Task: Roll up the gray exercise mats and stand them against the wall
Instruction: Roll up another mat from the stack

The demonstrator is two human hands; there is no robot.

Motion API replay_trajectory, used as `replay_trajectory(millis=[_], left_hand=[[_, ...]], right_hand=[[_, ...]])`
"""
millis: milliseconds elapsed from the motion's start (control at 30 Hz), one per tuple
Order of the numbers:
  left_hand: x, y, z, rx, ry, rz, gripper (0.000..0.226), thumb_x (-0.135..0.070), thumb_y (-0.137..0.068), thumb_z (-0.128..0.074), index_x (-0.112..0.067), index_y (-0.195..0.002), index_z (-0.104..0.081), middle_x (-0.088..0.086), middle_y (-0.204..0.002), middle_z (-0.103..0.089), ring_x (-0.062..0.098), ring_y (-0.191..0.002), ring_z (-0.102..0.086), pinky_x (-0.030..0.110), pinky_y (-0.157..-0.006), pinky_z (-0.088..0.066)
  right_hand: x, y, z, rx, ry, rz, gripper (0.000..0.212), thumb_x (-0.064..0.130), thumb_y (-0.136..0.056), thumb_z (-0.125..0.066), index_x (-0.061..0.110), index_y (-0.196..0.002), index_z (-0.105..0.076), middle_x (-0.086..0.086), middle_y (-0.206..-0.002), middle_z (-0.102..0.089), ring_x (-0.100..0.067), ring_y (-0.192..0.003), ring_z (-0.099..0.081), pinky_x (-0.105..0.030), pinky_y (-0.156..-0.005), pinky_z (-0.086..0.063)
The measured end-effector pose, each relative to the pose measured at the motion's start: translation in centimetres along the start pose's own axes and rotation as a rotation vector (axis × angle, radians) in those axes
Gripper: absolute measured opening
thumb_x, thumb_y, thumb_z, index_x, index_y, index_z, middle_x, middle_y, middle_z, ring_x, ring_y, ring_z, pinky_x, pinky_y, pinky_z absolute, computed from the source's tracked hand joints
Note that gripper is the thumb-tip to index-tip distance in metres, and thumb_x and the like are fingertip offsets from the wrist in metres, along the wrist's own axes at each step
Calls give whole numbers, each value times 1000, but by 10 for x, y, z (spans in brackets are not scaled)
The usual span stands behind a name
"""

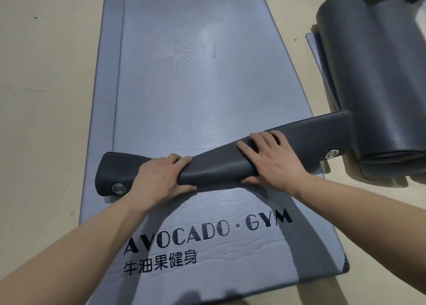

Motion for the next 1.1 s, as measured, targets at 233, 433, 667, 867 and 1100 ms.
replay_trajectory(millis=[233,433,667,867,1100], left_hand=[[17,2,9,67,-38,15,78,-93,-78,-40,-40,-134,-52,-13,-117,-63,17,-99,-66,36,-77,-51],[89,36,20,213,182,102,69,-96,-65,-53,-29,-77,-66,-8,-70,-65,12,-69,-60,35,-65,-50],[100,28,37,-88,54,283,68,-84,-88,-23,-30,-111,-57,-3,-101,-65,26,-93,-62,40,-77,-42],[102,1,36,-107,-40,266,64,-74,-95,-14,-31,-119,-55,1,-107,-66,28,-96,-61,42,-80,-39],[120,-46,23,69,85,267,57,-75,-97,-29,-34,-118,-63,0,-115,-68,26,-105,-60,42,-87,-41]], right_hand=[[6,1,-2,-8,-111,11,85,81,-93,-24,12,-126,-63,-8,-116,-69,-33,-97,-68,-41,-85,-53],[63,-26,17,204,-347,29,67,83,-90,-29,26,-106,-60,2,-95,-67,-24,-85,-62,-38,-73,-46],[38,-84,10,465,-671,-71,56,73,-92,-51,20,-82,-66,3,-84,-69,-18,-80,-64,-35,-73,-47],[31,-87,39,95,-232,-152,66,78,-95,-22,30,-111,-64,3,-97,-66,-26,-89,-61,-39,-77,-41],[55,-74,19,53,-58,-166,120,90,-57,-58,16,-149,-35,-9,-132,-52,-32,-117,-51,-51,-105,-31]])
Point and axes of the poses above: each hand's wrist, its own y-axis away from the middle knuckle, its own z-axis out of the back of the hand, x = y × z, the point moved 10 cm from there along -y, towards the middle knuckle
